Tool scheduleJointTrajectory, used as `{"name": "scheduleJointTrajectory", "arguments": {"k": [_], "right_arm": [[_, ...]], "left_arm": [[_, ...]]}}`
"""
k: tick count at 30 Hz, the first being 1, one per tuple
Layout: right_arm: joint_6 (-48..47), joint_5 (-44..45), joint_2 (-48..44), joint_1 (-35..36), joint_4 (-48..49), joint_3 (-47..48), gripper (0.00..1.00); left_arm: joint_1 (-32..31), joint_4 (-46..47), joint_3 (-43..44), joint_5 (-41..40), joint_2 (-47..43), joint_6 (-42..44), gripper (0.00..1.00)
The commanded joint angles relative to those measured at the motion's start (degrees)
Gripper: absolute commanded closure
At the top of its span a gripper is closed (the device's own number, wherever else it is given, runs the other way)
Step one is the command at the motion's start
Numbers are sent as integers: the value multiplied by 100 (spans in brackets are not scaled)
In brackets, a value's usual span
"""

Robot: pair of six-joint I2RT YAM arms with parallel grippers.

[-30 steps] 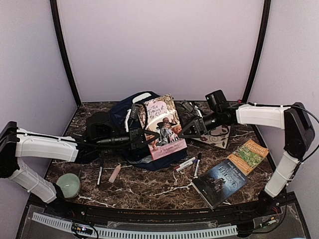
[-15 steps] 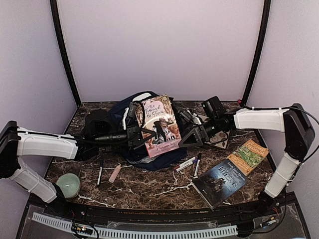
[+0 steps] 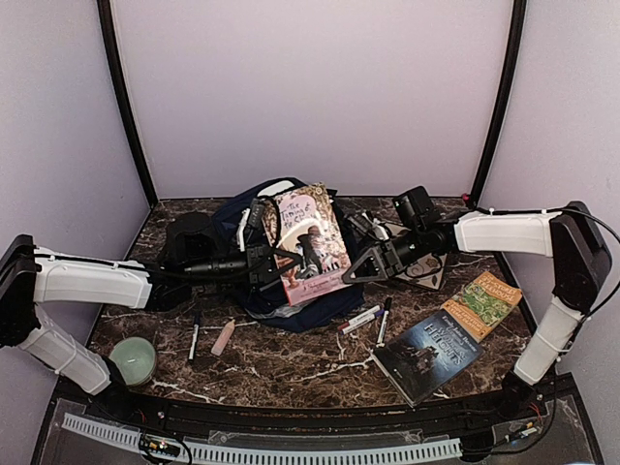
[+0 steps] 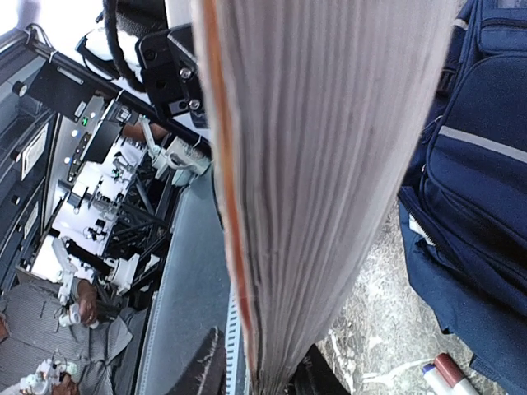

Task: Pack the student bag
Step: Pass from the left arm to the right

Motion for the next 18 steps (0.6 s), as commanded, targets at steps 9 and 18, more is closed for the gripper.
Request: {"name": "scheduleJointTrajectory", "arguments": {"k": [9,18], "right_arm": [[470,48,167,-20,679,183,56],[847,-103,342,42,1174,188,41]], "left_arm": [[50,410,-44,434,278,-253,100],[49,816,-72,676,427,-562,100]]}}
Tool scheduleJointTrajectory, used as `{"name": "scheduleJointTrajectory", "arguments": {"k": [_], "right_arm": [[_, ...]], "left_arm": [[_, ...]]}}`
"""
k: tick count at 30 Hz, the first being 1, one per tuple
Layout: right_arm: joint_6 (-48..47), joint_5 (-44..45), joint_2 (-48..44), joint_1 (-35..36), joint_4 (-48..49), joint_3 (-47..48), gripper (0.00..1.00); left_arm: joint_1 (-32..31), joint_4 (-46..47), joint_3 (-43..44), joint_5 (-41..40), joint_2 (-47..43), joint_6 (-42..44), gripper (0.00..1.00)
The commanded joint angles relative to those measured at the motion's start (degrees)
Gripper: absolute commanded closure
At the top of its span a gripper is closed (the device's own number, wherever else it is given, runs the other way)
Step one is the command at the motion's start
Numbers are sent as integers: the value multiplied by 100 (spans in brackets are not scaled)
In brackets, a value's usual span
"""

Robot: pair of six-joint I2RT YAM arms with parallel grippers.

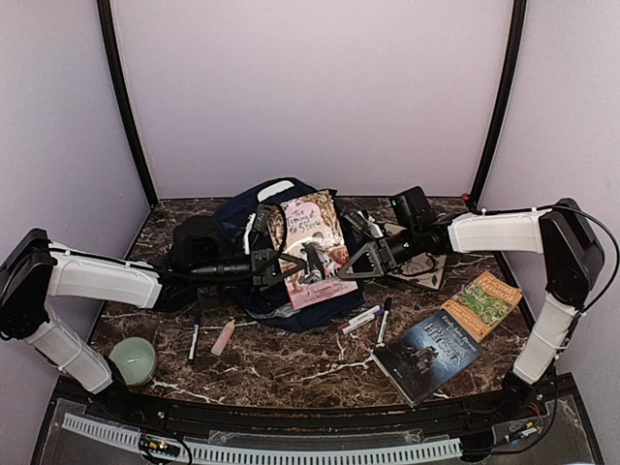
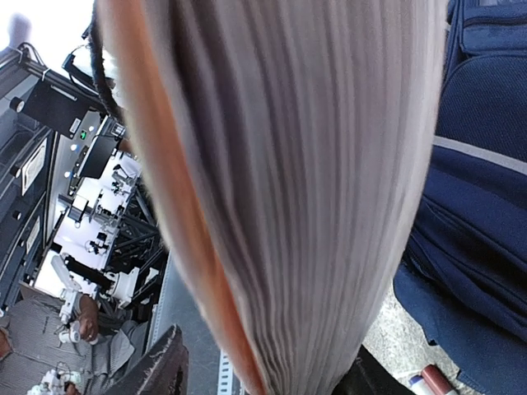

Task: Pack the student bag
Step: Pass from the left arm to the right

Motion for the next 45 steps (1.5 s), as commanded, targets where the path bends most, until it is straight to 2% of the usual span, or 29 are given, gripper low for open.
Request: {"name": "scheduleJointTrajectory", "arguments": {"k": [1,4,7,14,21,28,33,34,36,39,40,45], "right_arm": [[344,-322,84,75,689,143,40],[547,-514,126,159,923,153,37],[525,-574,120,224,917,118,42],[507,-530,-119,209,857,-138,69],[530,-312,-232,138,849,-238,88],[418,136,-195,110,583,-197,98],[99,534,-155,55,152,-54,100],[89,574,-154,23,134,-50,100],[3,649,-190,-101,48,-17,100],[-234,865,-431,-456,-226,87,100],[-342,994,-541,-583,-318,91,100],[-1029,1906,-1261,-1149,-732,-177,100]], "left_arm": [[12,466,-67,293,70,-227,100],[13,650,-104,315,136,-308,100],[13,690,-81,305,203,-330,100],[13,-421,77,-598,-68,264,100],[13,-593,109,-647,-108,288,100],[12,-569,4,-867,-253,282,100],[13,-571,-34,-876,-300,303,100],[13,-611,-23,-866,-291,345,95],[11,-868,56,-1012,-297,450,70],[13,-1696,252,-1420,-378,766,47],[13,-1973,329,-1556,-393,889,44],[-17,-3352,907,-1992,-121,1731,39]]}}
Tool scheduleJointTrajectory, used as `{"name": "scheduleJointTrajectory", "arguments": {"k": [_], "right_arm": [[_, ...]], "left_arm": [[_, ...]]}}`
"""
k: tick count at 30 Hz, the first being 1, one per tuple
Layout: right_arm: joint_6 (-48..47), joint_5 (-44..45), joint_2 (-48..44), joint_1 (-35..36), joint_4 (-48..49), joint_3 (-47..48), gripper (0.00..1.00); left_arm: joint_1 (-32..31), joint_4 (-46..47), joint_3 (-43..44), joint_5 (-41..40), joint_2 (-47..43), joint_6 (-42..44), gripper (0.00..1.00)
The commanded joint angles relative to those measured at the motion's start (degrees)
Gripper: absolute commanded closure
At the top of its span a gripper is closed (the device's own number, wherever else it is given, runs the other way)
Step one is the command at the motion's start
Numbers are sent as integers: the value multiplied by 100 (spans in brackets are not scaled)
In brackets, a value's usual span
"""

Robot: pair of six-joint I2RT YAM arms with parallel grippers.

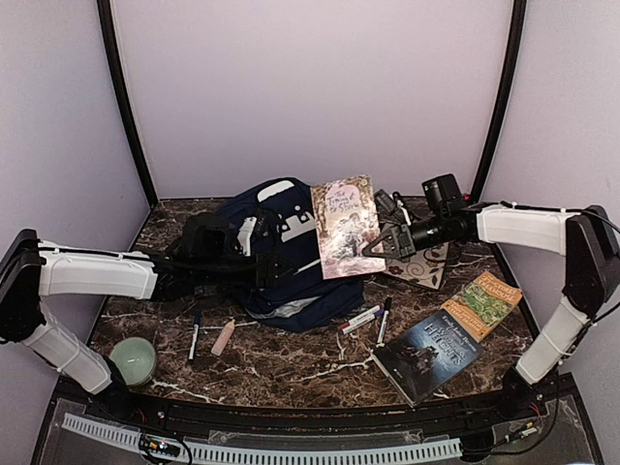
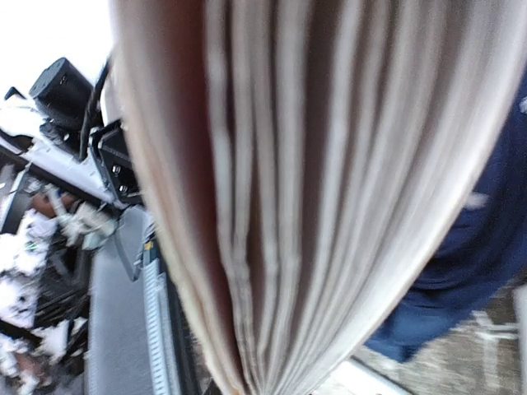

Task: Pack the student bag
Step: Pass from the left arm to the right, then pick up the largest pocket of the bag from the student bag.

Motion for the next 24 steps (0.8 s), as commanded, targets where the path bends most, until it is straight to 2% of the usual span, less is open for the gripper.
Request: {"name": "scheduleJointTrajectory", "arguments": {"k": [1,5,11,15,18,24], "right_arm": [[-771,873,-889,-459,-313,-142,100],[-1019,1412,-1433,-834,-410,-320,100],[-983,1511,-1972,-1299,-342,-517,100],[-943,1432,-2033,-1466,-356,-534,100],[-951,1404,-2093,-1500,-342,-566,100],[-917,1399,-2167,-1506,-232,-693,100]], "left_arm": [[-47,-1470,655,-527,126,1039,40],[-348,-2327,1416,-779,655,2010,44],[-1022,-3813,2779,-1417,1834,3307,44],[-1241,-4188,3200,-2182,2420,3574,43],[-1283,-4243,3319,-2709,2664,3619,49],[-1284,-4187,3336,-2771,2667,3527,57]]}}
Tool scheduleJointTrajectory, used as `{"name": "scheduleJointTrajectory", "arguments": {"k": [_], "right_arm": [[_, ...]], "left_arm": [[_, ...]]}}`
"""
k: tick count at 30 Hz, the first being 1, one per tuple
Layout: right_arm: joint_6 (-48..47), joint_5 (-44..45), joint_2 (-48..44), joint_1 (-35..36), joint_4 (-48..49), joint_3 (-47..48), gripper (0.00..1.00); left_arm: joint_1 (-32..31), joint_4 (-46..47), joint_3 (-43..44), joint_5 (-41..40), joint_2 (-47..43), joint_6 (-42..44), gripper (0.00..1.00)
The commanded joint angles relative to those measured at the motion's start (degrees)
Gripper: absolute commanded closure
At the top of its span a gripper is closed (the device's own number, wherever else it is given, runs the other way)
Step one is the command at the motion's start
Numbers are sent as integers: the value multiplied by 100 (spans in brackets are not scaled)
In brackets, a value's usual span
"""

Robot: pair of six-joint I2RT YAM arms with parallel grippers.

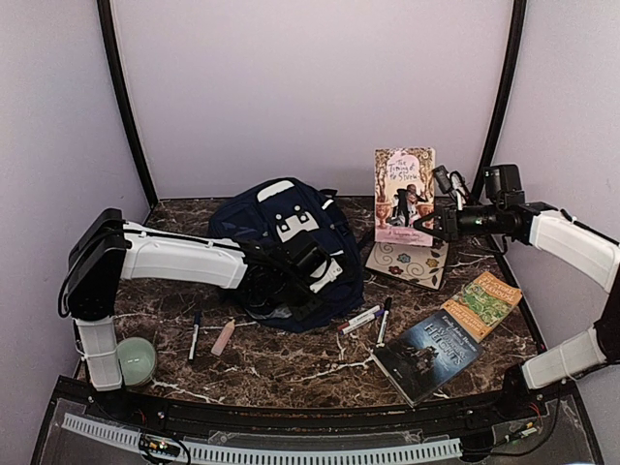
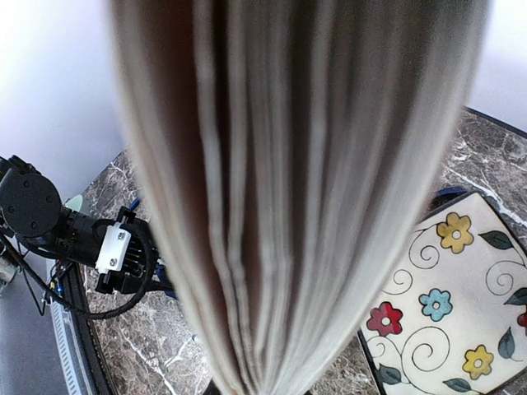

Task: Pack the student bag
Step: Pick up the largest pocket of the bag from the student bag.

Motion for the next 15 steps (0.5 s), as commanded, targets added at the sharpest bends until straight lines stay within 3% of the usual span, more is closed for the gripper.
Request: {"name": "scheduleJointTrajectory", "arguments": {"k": [1,6,9,15], "right_arm": [[-12,-43,-197,-32,280,-123,100],[23,-53,-197,-33,325,-153,100],[40,-69,-201,-33,346,-161,100],[60,-74,-227,-33,398,-199,100]], "left_arm": [[34,-343,56,-451,-73,72,59],[34,-350,86,-679,-104,134,66],[25,-292,66,-893,-186,182,54],[25,-336,-20,-791,-449,366,53]]}}
